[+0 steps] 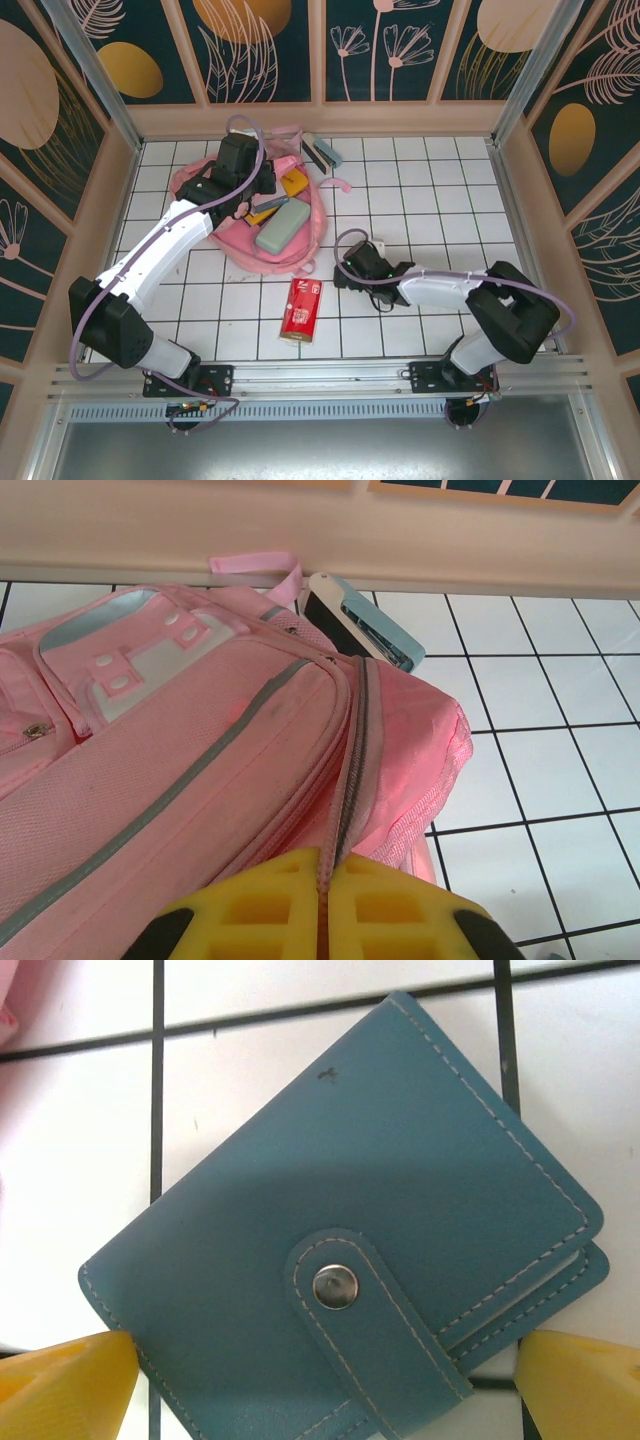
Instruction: Pack books, pencil case, and school supplies into a backpack
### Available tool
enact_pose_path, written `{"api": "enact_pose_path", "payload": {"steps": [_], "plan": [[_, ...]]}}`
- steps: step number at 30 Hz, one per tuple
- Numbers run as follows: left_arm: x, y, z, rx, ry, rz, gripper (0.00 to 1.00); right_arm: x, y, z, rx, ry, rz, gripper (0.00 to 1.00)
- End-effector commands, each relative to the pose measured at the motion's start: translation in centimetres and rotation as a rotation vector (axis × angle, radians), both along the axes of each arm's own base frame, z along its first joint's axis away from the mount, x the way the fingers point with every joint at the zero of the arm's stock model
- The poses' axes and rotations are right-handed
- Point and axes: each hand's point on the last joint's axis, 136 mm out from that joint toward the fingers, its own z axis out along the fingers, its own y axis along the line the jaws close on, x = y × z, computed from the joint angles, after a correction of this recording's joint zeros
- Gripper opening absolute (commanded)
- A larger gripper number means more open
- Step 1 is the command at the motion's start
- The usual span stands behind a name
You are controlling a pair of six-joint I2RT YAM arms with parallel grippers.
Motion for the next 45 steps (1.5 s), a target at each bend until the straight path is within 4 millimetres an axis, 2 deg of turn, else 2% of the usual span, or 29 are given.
{"api": "enact_pose_path", "payload": {"steps": [1,8,14,19,22,27,31,35,39,42,45], "plan": [[1.2,-0.4,3.1,-0.063,-0.109,0.008,0.09,3.5,1.1,0.9,0.005,-0.088,0.031,0.99],[1.2,-0.3,3.0,-0.058,-0.107,0.012,0.09,5.4,2.7,0.6,-0.009,-0.080,0.063,0.99],[1.3,-0.4,2.9,-0.054,-0.106,0.009,0.09,5.3,1.8,1.0,-0.029,-0.096,0.026,0.99],[1.3,-0.4,3.0,-0.054,-0.106,0.006,0.09,6.0,2.3,1.7,0.059,-0.085,0.052,0.99],[1.2,-0.3,3.1,-0.053,-0.112,0.010,0.09,7.0,2.4,2.0,0.130,-0.076,0.051,0.99],[1.3,-0.4,3.0,-0.051,-0.108,0.009,0.09,9.0,3.0,1.9,0.092,-0.082,0.072,0.99],[1.3,-0.3,2.9,-0.048,-0.108,0.012,0.09,9.7,4.1,1.8,0.094,-0.076,0.101,0.99],[1.3,-0.3,2.9,-0.045,-0.107,0.011,0.09,10.0,5.1,2.3,0.119,-0.083,0.128,0.99],[1.3,-0.2,2.9,-0.046,-0.109,0.013,0.09,10.1,3.7,2.7,-0.005,-0.104,0.068,0.99],[1.3,-0.3,2.9,-0.047,-0.108,0.010,0.09,9.1,3.1,2.6,-0.101,-0.111,0.050,0.99],[1.3,-0.3,3.0,-0.048,-0.110,0.009,0.09,7.8,3.1,2.5,-0.117,-0.114,0.044,0.99]]}}
